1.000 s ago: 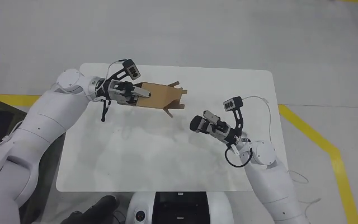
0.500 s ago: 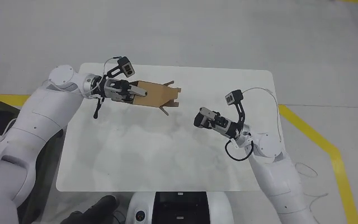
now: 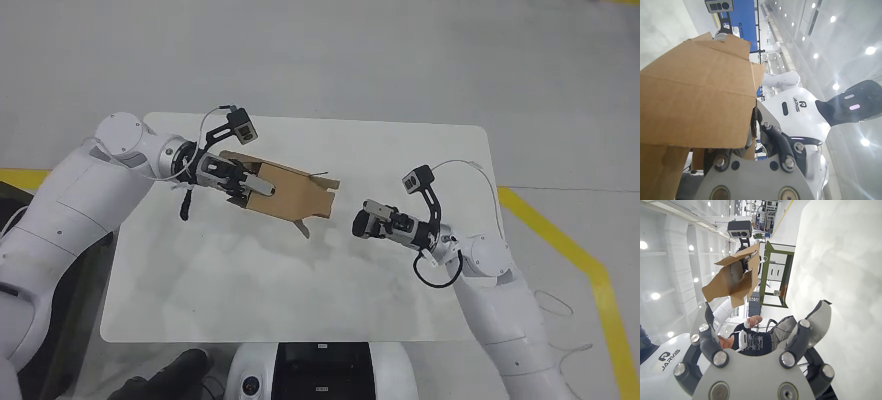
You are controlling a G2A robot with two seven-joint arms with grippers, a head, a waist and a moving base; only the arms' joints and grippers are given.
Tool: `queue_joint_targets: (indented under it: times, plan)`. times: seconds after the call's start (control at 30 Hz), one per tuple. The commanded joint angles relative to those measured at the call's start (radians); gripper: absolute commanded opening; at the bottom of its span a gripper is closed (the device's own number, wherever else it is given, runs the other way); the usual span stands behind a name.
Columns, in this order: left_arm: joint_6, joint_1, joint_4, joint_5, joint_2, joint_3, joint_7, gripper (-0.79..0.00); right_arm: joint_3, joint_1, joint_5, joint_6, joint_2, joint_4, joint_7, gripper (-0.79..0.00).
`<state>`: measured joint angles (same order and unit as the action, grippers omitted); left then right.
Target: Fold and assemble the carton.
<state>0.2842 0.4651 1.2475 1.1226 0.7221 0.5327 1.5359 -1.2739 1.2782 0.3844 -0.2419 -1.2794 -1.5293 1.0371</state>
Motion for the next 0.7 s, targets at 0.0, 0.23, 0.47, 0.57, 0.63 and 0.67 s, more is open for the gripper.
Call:
queue_joint_targets:
  times: [0.0, 0.23, 0.47, 0.57, 0.63, 0.67]
  plan:
    - [0.000, 0.000, 0.000, 0.000, 0.000, 0.000, 0.000, -0.785, 0.000, 0.000, 0.000, 0.000, 0.000, 0.000, 0.000, 0.000]
    - [0.000, 0.000, 0.000, 0.000, 0.000, 0.000, 0.000, -0.785, 0.000, 0.000, 0.000, 0.000, 0.000, 0.000, 0.000, 0.000]
    - [0.000, 0.000, 0.000, 0.000, 0.000, 0.000, 0.000, -0.785, 0.000, 0.000, 0.000, 0.000, 0.000, 0.000, 0.000, 0.000]
    - [0.000, 0.000, 0.000, 0.000, 0.000, 0.000, 0.000, -0.785, 0.001, 0.003, 0.002, -0.001, 0.000, -0.006, -0.013, 0.000]
    - [0.000, 0.000, 0.000, 0.000, 0.000, 0.000, 0.000, -0.785, 0.000, 0.011, -0.004, -0.015, 0.001, -0.031, -0.037, 0.000]
    - [-0.003, 0.006, 0.004, 0.001, 0.000, 0.002, -0.017, -0.785, -0.004, 0.014, -0.004, -0.022, 0.002, -0.042, -0.036, 0.000]
